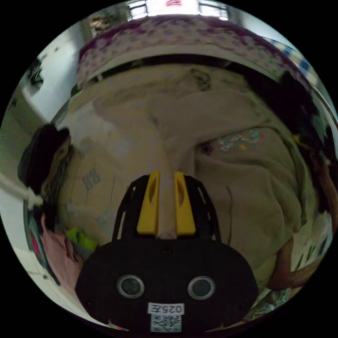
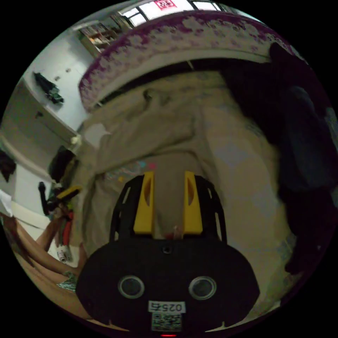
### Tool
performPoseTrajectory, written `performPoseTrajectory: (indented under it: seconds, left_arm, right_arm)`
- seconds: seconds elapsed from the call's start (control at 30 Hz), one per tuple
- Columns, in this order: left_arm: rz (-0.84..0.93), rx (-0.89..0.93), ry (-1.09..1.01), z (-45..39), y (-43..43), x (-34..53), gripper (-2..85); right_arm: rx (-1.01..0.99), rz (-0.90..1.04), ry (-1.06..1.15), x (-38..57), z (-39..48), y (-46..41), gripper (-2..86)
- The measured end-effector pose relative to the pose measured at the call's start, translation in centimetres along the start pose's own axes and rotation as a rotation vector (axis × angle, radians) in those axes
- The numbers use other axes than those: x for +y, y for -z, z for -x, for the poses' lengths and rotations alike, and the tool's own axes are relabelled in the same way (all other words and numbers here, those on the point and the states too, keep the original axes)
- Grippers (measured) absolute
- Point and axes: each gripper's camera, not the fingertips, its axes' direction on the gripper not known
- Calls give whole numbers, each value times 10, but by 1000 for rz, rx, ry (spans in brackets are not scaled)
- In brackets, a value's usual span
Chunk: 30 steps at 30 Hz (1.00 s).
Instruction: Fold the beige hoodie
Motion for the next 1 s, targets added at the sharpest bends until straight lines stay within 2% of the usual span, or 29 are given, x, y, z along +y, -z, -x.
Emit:
performPoseTrajectory:
  seconds: [0.13,0.2,0.23,0.3,0.4,0.63,0.77,0.83,0.9,1.0]
  left_arm:
    - [-17,-75,-196,-42,-25,-33,59]
    - [43,-210,-270,-57,-62,-44,58]
    - [52,-250,-282,-58,-69,-45,56]
    - [45,-232,-308,-55,-75,-44,46]
    - [27,-218,-296,-46,-75,-40,37]
    - [-25,-178,-271,-21,-76,-34,27]
    - [-42,-71,-189,13,-71,-36,19]
    - [-51,-31,-146,29,-69,-36,13]
    - [-54,-3,-119,44,-70,-35,10]
    - [-54,-11,-124,55,-72,-35,9]
  right_arm:
    - [-291,70,142,-49,55,-75,139]
    - [-465,123,215,-86,96,-129,145]
    - [-488,134,244,-97,107,-141,145]
    - [-473,206,442,-141,158,-195,148]
    - [-538,319,572,-199,205,-270,145]
    - [-449,745,589,-286,245,-435,113]
    - [-537,1001,573,-290,261,-486,99]
    - [-471,1002,617,-287,270,-497,114]
    - [-348,884,703,-290,281,-503,119]
    - [-343,899,729,-300,290,-517,119]
